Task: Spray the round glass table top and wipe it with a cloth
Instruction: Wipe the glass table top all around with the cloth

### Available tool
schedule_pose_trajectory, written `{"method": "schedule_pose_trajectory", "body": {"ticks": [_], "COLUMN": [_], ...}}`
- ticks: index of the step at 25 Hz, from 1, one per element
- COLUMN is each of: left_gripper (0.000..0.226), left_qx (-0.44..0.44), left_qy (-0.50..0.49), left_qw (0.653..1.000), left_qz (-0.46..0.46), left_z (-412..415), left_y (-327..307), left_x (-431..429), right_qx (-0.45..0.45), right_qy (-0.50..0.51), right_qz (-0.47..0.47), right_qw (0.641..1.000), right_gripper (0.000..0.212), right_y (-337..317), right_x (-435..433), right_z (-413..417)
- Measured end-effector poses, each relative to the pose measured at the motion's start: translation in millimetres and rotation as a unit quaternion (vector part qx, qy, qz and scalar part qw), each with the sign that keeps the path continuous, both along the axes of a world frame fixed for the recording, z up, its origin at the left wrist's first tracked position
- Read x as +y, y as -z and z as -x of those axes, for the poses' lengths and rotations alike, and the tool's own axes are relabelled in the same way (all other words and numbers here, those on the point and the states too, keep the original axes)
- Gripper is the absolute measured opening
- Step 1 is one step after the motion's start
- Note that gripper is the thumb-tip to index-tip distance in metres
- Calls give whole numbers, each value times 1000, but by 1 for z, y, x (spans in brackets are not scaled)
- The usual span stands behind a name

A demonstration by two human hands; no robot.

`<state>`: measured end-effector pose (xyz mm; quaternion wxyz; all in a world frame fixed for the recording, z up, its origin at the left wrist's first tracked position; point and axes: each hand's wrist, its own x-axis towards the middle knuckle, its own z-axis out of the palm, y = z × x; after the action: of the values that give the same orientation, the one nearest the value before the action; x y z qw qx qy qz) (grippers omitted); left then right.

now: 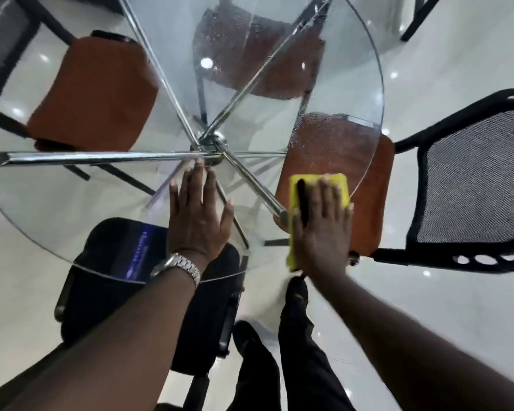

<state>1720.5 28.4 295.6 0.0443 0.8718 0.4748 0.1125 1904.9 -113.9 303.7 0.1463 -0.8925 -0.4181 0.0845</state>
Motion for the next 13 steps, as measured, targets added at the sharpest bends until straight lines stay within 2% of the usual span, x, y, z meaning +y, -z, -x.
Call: {"method": "schedule_pose_trajectory", "body": {"ticks": [1, 2, 3, 4, 8, 10, 13], "left_gripper": [68, 68, 67, 67, 66, 66, 67], "left_qx": [3, 3, 1, -1, 3, -2, -2], "left_qy": [4, 9, 14, 16, 10, 13, 12], "left_qw": [1000, 1000, 1000, 1000, 1000, 1000, 1000], "left_qz": [-4, -1, 8, 16, 18, 15, 20], "left_z": [1, 3, 3, 2, 1, 2, 2], "left_y": [2, 3, 4, 5, 11, 10, 7], "left_x": [0, -1, 0, 2, 4, 6, 5], "right_qx": [-10, -25, -36, -51, -48, -33, -1], "right_qy": [-104, -223, -303, -341, -270, -232, -82], "right_qz": [16, 32, 35, 28, 37, 28, 59], "right_qw": [994, 974, 952, 938, 961, 972, 995], "right_gripper": [63, 62, 62, 62, 64, 66, 67], "right_y": [0, -2, -3, -4, -14, -16, -16], "right_x": [-13, -27, -27, -10, 97, 100, 59], "right_z": [22, 31, 21, 0, -76, -79, -51]}}
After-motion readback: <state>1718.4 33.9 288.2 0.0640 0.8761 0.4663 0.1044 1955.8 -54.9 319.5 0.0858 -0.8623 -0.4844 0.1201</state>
